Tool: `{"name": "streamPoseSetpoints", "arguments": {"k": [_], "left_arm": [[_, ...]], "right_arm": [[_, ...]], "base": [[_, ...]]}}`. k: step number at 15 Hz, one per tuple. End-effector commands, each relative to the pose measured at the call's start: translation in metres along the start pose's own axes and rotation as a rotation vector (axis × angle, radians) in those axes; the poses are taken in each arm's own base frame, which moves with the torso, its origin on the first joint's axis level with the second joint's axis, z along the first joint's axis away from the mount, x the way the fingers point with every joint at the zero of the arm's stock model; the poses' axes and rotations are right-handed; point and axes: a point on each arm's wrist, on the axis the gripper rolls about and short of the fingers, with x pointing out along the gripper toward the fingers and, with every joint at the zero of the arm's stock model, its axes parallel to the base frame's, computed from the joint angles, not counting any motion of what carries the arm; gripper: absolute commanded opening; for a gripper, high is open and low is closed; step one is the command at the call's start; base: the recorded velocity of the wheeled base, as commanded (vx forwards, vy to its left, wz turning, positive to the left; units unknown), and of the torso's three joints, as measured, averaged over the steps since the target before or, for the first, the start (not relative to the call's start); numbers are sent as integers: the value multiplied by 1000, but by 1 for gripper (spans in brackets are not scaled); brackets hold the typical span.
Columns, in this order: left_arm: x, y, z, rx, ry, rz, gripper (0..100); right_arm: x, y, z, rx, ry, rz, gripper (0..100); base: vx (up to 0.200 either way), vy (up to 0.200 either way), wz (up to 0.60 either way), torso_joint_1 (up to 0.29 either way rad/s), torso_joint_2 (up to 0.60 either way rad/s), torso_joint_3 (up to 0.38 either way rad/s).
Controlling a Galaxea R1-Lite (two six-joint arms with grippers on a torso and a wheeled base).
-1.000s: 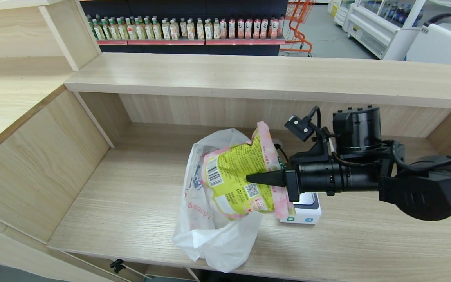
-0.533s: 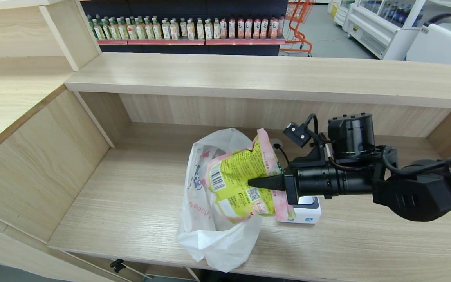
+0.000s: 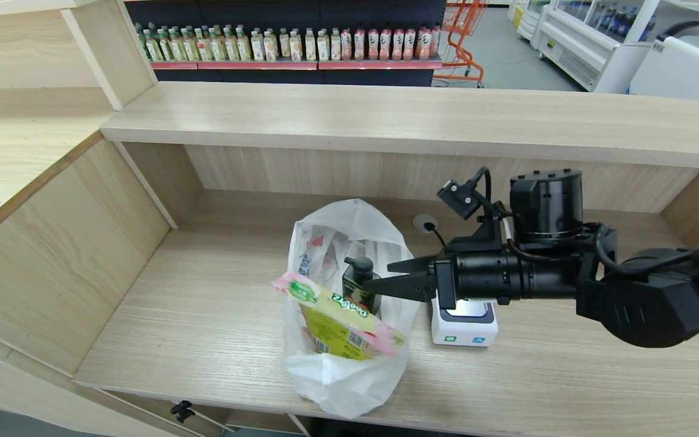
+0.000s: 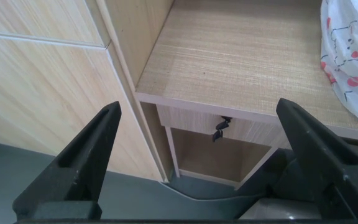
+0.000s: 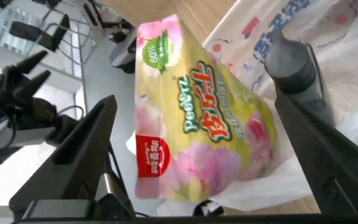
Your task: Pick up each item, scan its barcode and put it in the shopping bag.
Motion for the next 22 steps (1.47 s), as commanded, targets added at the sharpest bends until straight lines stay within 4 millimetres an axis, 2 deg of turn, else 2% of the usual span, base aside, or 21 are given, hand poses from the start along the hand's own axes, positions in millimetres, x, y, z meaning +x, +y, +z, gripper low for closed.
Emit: {"name": "streamPoseSetpoints", "arguments": {"k": [1, 3, 4, 6, 7, 8, 10, 11, 12, 13, 14, 15, 16, 17, 18, 19, 20, 22], "left_arm": [[0, 0, 0, 0, 0, 2, 100], [0, 0, 0, 0, 0, 2, 100], [0, 0, 0, 0, 0, 2, 100], [0, 0, 0, 0, 0, 2, 100], [0, 0, 0, 0, 0, -1, 100], [0, 0, 0, 0, 0, -1, 100], [0, 0, 0, 0, 0, 0, 100], [0, 0, 0, 0, 0, 0, 100], [0, 0, 0, 0, 0, 2, 100], [0, 0, 0, 0, 0, 0, 100], [0, 0, 0, 0, 0, 2, 100], [0, 0, 0, 0, 0, 2, 100], [0, 0, 0, 0, 0, -1, 100], [0, 0, 0, 0, 0, 0, 100], [0, 0, 0, 0, 0, 2, 100], [0, 0, 0, 0, 0, 0, 100], [0, 0, 0, 0, 0, 0, 100], [0, 0, 0, 0, 0, 0, 100]], "right_arm": [[0, 7, 7, -2, -29, 19, 100], [-12, 16, 15, -3, -60, 20, 100], [-24, 23, 20, 2, -84, 13, 100], [-62, 45, 26, 18, -147, -2, 100], [-95, 66, 26, -12, -202, -18, 100], [-117, 77, 22, -27, -239, -61, 100], [-151, 79, 12, -36, -275, -223, 100], [-186, 82, -5, -109, -237, -484, 100], [-203, 87, -27, -137, -198, -752, 100], [-209, 92, -37, -140, -200, -841, 100], [-225, 113, -88, -115, -217, -1057, 100], [-234, 125, -129, -118, -239, -1159, 100], [-239, 133, -159, -130, -275, -1221, 100], [-240, 137, -176, -149, -291, -1246, 100], [-241, 142, -210, -198, -352, -1283, 100], [-242, 147, -215, -215, -390, -1309, 100], [-241, 153, -234, -192, -377, -1329, 100], [-243, 156, -234, -266, -447, -1300, 100]], "base": [[0, 0, 0, 0, 0, 0], [0, 0, 0, 0, 0, 0], [0, 0, 0, 0, 0, 0], [0, 0, 0, 0, 0, 0], [0, 0, 0, 0, 0, 0], [0, 0, 0, 0, 0, 0], [0, 0, 0, 0, 0, 0], [0, 0, 0, 0, 0, 0], [0, 0, 0, 0, 0, 0], [0, 0, 0, 0, 0, 0], [0, 0, 0, 0, 0, 0], [0, 0, 0, 0, 0, 0], [0, 0, 0, 0, 0, 0], [0, 0, 0, 0, 0, 0], [0, 0, 0, 0, 0, 0], [0, 0, 0, 0, 0, 0], [0, 0, 0, 0, 0, 0], [0, 0, 0, 0, 0, 0]]}}
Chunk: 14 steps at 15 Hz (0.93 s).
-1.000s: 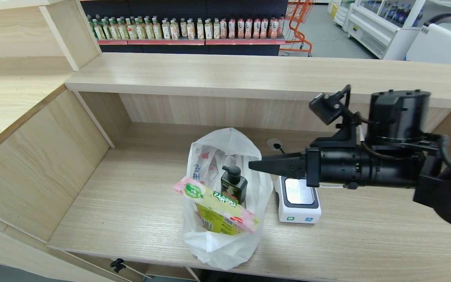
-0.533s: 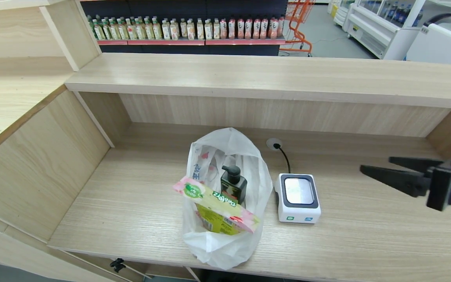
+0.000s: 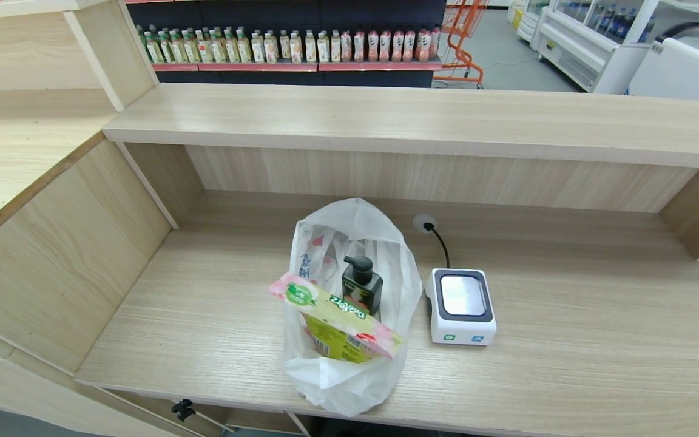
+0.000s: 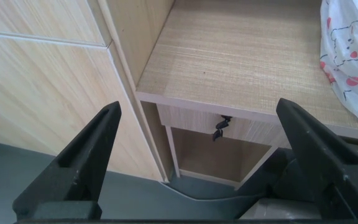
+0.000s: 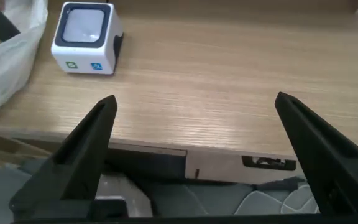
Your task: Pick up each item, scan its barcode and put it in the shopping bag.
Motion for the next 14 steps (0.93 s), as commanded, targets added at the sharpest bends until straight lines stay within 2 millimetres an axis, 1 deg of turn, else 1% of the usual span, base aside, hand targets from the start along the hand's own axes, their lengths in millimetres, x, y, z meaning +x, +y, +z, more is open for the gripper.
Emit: {"name": "streamPoseSetpoints", "arguments": {"k": [1, 6, 7, 9, 11, 14], "left_arm": [[0, 0, 0, 0, 0, -2, 100], [0, 0, 0, 0, 0, 0, 100], [0, 0, 0, 0, 0, 1, 100], [0, 0, 0, 0, 0, 1, 100], [0, 0, 0, 0, 0, 0, 100], [0, 0, 0, 0, 0, 0, 100]], "right_arm": [[-18, 2, -30, -18, -159, -70, 100], [-18, 2, -30, 10, -164, -71, 100], [-18, 2, -30, 9, -163, -70, 0], [-18, 2, -30, 20, -163, -67, 0], [-18, 2, -34, 140, -122, -60, 0], [-18, 2, -34, 137, -122, -60, 0]], "base": [[0, 0, 0, 0, 0, 0], [0, 0, 0, 0, 0, 0], [0, 0, 0, 0, 0, 0], [0, 0, 0, 0, 0, 0], [0, 0, 0, 0, 0, 0], [0, 0, 0, 0, 0, 0]]}}
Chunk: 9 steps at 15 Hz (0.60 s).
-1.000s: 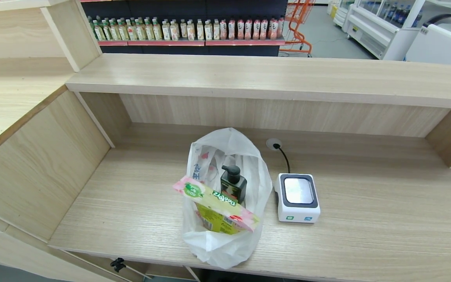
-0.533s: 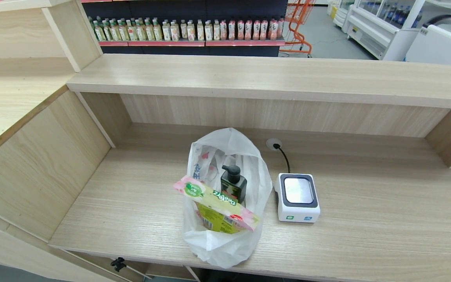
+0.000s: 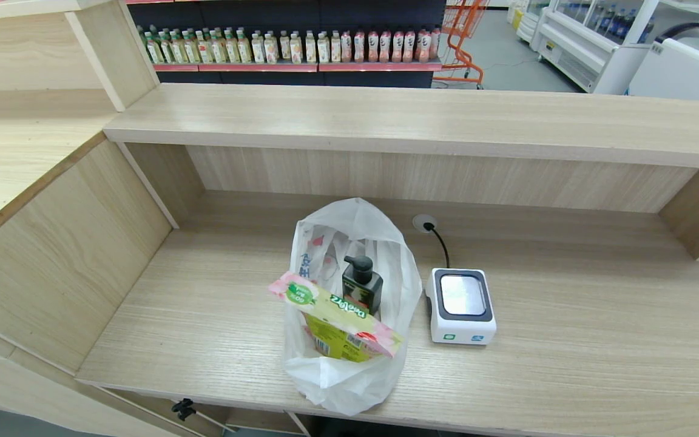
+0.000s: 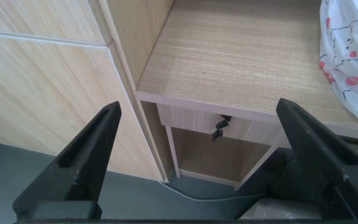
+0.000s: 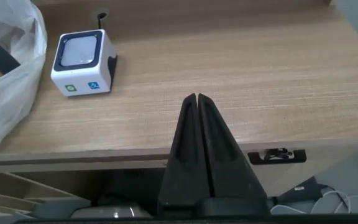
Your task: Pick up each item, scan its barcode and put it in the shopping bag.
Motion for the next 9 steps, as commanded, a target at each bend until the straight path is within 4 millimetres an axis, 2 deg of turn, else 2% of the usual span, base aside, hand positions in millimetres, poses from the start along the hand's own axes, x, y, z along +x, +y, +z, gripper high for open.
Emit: {"name": "streamPoseSetpoints", "arguments": {"k": [1, 4, 9], "left_arm": [[0, 0, 0, 0, 0, 0, 100], [0, 0, 0, 0, 0, 0, 100], [0, 0, 0, 3, 0, 1, 100]], "right_arm": [[0, 0, 0, -2, 4, 1, 0], [0, 0, 0, -2, 4, 2, 0], [0, 0, 0, -2, 4, 2, 0]], "base": [[0, 0, 0, 0, 0, 0], [0, 0, 0, 0, 0, 0], [0, -200, 0, 0, 1, 5]]}}
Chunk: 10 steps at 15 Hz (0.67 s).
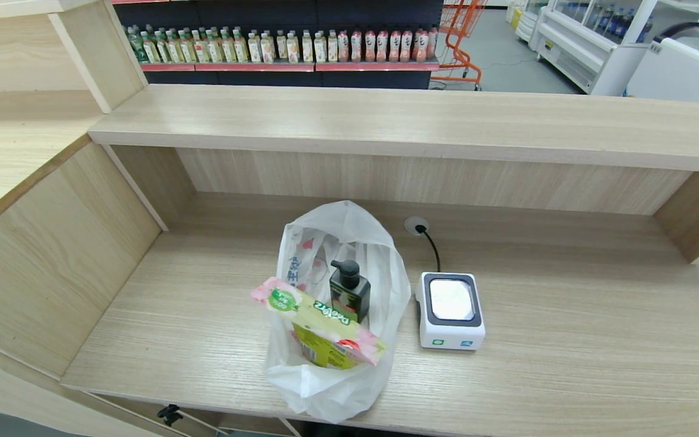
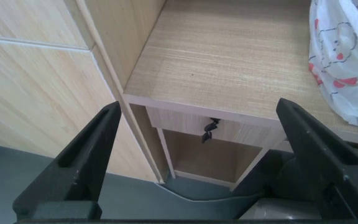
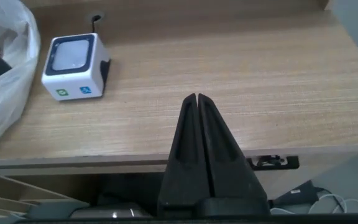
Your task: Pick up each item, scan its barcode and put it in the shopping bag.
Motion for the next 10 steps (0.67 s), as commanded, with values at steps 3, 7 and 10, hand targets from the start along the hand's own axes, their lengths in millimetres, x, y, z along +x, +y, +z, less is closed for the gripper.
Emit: {"name": "streamPoseSetpoints", "arguments": {"k": [3, 7, 10], "left_arm": [[0, 0, 0, -1, 0, 0, 100], [0, 0, 0, -1, 1, 0, 100], [0, 0, 0, -2, 0, 0, 100]], "right_arm": [[0, 0, 0, 0, 3, 0, 0], [0, 0, 0, 0, 3, 0, 0], [0, 0, 0, 0, 3, 0, 0]], "base": [[0, -67, 0, 1, 1, 2], [100, 0, 0, 0, 0, 0], [133, 0, 0, 0, 2, 2]]}}
